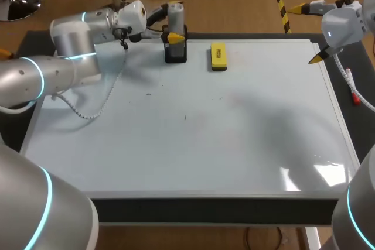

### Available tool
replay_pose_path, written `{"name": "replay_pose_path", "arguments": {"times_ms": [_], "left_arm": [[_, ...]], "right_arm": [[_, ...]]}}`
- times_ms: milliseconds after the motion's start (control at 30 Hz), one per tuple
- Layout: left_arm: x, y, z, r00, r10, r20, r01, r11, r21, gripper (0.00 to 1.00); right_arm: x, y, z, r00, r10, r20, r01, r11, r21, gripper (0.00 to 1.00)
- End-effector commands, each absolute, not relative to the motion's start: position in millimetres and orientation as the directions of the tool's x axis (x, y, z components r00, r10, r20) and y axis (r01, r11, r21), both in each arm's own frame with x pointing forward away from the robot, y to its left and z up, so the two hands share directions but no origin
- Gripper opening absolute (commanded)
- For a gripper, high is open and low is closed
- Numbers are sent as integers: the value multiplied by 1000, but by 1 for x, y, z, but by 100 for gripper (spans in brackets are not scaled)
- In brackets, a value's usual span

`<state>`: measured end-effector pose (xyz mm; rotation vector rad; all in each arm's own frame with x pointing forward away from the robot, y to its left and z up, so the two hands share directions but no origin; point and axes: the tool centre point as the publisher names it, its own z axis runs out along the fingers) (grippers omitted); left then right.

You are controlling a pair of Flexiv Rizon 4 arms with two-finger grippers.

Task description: Pick up the inspection probe, press it on each red-marked spot on the whiteboard one by one, put down the probe, pick up the eraser, and wipe off all the red marks.

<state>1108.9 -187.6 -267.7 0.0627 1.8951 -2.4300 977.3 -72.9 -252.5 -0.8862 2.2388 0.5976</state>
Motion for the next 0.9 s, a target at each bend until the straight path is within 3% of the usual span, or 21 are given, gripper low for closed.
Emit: {"name": "replay_pose_path", "arguments": {"times_ms": [33,900], "left_arm": [[1101,-186,-256,-997,-45,-68,76,-221,-972,100],[1046,-113,-228,-894,-447,3,5,-17,-1000,100]], "right_arm": [[978,-73,-252,-561,-433,-706,-726,667,168,100],[978,-73,-252,-561,-433,-706,-726,667,168,100]]}}
